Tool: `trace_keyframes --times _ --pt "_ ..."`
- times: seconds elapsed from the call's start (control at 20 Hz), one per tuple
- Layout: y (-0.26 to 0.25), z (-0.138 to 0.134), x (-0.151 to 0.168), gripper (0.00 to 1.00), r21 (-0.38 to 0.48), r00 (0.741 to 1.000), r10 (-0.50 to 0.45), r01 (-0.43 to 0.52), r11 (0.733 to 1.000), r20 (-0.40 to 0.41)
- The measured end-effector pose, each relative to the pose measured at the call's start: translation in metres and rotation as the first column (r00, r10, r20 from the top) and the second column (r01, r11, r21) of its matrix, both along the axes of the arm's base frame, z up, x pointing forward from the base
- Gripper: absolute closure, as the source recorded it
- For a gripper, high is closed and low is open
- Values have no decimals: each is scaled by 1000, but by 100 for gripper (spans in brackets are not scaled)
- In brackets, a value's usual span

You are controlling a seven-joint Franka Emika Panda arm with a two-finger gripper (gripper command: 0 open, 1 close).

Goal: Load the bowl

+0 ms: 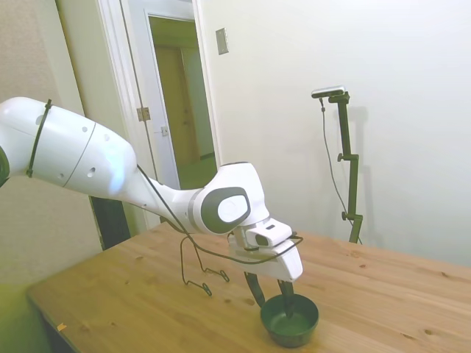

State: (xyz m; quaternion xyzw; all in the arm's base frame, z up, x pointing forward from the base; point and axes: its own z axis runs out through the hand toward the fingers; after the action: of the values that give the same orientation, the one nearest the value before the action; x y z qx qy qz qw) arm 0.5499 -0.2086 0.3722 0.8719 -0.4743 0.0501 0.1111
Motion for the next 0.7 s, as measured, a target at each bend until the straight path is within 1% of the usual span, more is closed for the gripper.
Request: trace_keyframes --times 0.2,0.7 --pt "-1 4 -1 100 0 1000 -4 4 1000 7" --pt "5 -1 -2 100 6 1000 3 -3 1000 -3"
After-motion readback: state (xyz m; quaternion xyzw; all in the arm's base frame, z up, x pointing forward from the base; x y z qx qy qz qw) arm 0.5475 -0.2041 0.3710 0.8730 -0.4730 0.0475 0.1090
